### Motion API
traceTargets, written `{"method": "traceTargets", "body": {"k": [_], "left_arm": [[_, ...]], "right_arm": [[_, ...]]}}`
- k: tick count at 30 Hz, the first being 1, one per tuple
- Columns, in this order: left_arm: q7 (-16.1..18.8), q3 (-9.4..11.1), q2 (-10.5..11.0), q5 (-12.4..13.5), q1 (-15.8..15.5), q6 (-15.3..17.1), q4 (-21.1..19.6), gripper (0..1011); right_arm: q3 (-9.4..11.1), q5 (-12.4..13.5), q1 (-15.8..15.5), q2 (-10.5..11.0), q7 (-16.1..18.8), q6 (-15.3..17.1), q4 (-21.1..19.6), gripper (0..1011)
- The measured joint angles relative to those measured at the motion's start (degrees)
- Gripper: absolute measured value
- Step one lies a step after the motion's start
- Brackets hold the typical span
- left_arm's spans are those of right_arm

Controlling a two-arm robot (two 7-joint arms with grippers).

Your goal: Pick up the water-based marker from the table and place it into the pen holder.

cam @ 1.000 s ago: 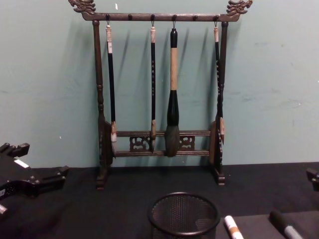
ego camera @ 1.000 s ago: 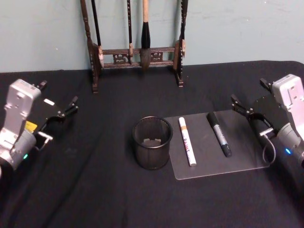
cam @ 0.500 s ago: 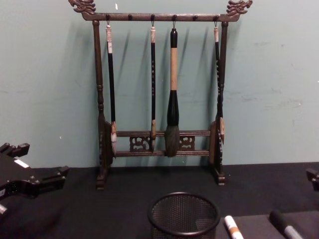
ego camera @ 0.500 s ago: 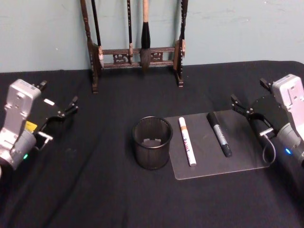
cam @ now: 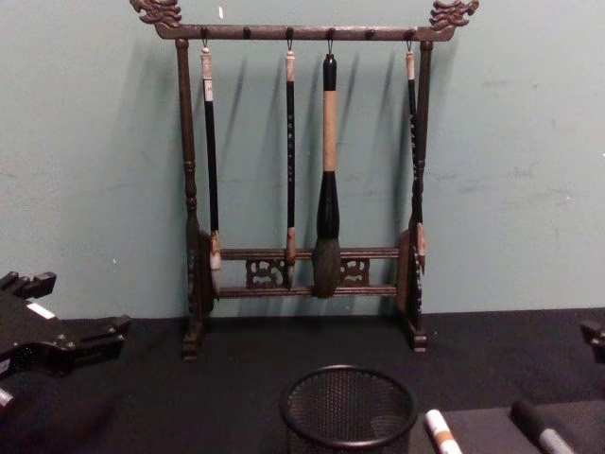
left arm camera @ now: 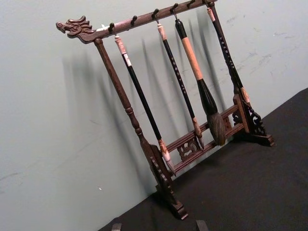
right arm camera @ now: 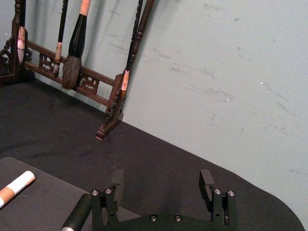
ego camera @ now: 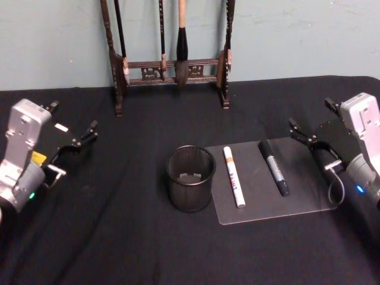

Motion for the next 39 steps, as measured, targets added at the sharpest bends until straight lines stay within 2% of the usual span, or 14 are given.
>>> {"method": "traceTargets", "body": {"k": [39], "left_arm": [[0.0,0.0,0.0,0.0,0.0,0.0,0.0,1001]], "right_arm": [[0.0,0.0,0.0,0.0,0.0,0.0,0.0,1003]]}}
